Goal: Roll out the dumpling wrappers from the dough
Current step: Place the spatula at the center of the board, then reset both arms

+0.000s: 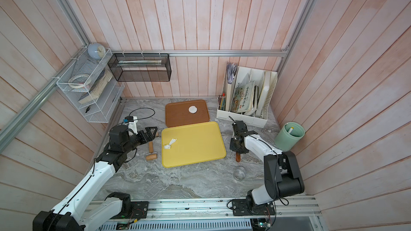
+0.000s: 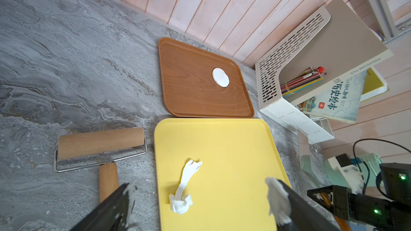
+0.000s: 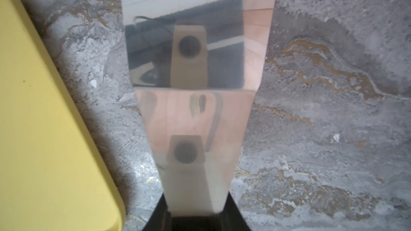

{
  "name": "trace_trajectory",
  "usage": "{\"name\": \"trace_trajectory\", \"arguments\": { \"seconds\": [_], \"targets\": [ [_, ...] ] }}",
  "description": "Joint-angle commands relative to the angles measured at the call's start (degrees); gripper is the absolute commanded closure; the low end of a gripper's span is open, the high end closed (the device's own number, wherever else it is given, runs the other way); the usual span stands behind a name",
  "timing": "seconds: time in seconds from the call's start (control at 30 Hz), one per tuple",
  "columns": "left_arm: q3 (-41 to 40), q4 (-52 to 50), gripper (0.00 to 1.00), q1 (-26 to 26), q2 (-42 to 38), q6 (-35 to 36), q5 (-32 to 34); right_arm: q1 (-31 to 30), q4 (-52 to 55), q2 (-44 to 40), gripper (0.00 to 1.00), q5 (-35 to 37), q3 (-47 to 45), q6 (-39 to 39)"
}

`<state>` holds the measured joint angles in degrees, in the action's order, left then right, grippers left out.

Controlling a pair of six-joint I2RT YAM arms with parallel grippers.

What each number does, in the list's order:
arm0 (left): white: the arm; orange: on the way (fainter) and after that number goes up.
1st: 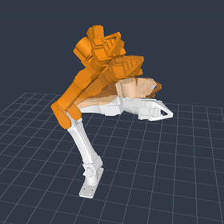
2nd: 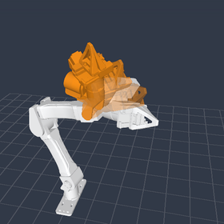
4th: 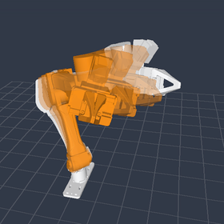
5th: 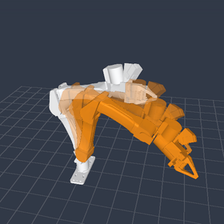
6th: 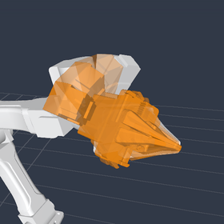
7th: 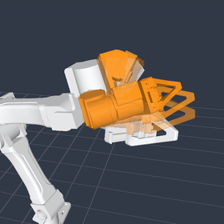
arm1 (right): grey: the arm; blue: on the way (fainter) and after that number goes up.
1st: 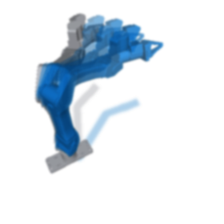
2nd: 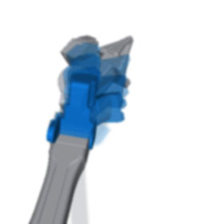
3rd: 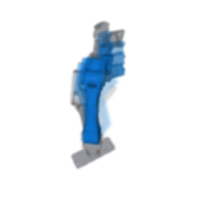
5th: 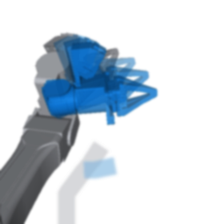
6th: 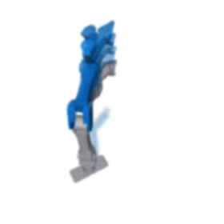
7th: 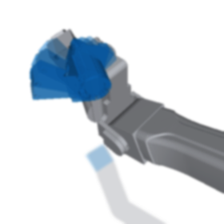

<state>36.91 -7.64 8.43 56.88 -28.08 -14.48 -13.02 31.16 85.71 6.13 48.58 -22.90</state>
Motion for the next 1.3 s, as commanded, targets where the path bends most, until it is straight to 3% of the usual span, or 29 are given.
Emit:
{"name": "trace_trajectory", "arguments": {
  "seconds": [0.0, 0.23, 0.4, 0.47, 0.53, 0.57, 0.7, 0.77, 1.0, 1.07, 1.27],
  "targets": [
    [-1.2, 1.0, 0.00, 0.1, -0.4, -0.1, 0.6, 0.4, -0.6, -1.0, 0.64, 1.8, 0.3, 0.6],
    [-1.2, 0.8, 0.00, 0.1, -1.9, -0.5, 1.0, 1.4, 2.5, -3.5, 0.59, 1.6, 2.4, 0.8],
    [-4.0, 3.6, 0.00, 0.3, -2.1, 0.7, 4.5, 1.6, 5.4, -11.7, 0.46, 3.4, 4.5, -0.7],
    [-7.2, 8.3, 0.00, 0.3, -2.3, 2.7, 8.2, 1.6, 0.6, -15.9, 0.36, 7.5, 2.2, 0.0],
    [-10.9, 15.0, 0.00, 0.5, -2.3, 6.5, 11.2, 1.6, -8.6, -19.5, 0.11, 13.6, -2.3, 2.2],
    [-12.4, 18.3, 0.00, 0.5, -2.2, 8.9, 13.9, 1.8, -14.0, -20.9, 0.04, 15.7, -4.9, 4.0],
    [-16.6, 32.1, 0.00, 0.3, 1.3, 19.2, 24.7, 3.0, -31.7, -21.9, 0.02, 21.2, -11.5, 9.1],
    [-17.2, 36.1, 0.00, -0.5, 5.1, 21.5, 29.1, 4.3, -38.8, -20.7, 0.02, 20.1, -13.7, 11.9],
    [-21.4, 46.8, 0.00, -5.5, 13.3, 25.7, 22.6, 5.4, -61.8, -13.1, 0.02, 14.8, -22.0, 18.5],
    [-20.5, 45.3, 0.00, -7.0, 13.4, 26.2, 19.9, 5.9, -67.2, -11.1, 0.02, 14.6, -23.8, 20.7],
    [-24.4, 57.8, 0.00, -10.8, 14.6, 26.9, 13.6, 7.9, -85.2, -5.9, 0.02, 13.6, -29.7, 22.3]
  ]
}}
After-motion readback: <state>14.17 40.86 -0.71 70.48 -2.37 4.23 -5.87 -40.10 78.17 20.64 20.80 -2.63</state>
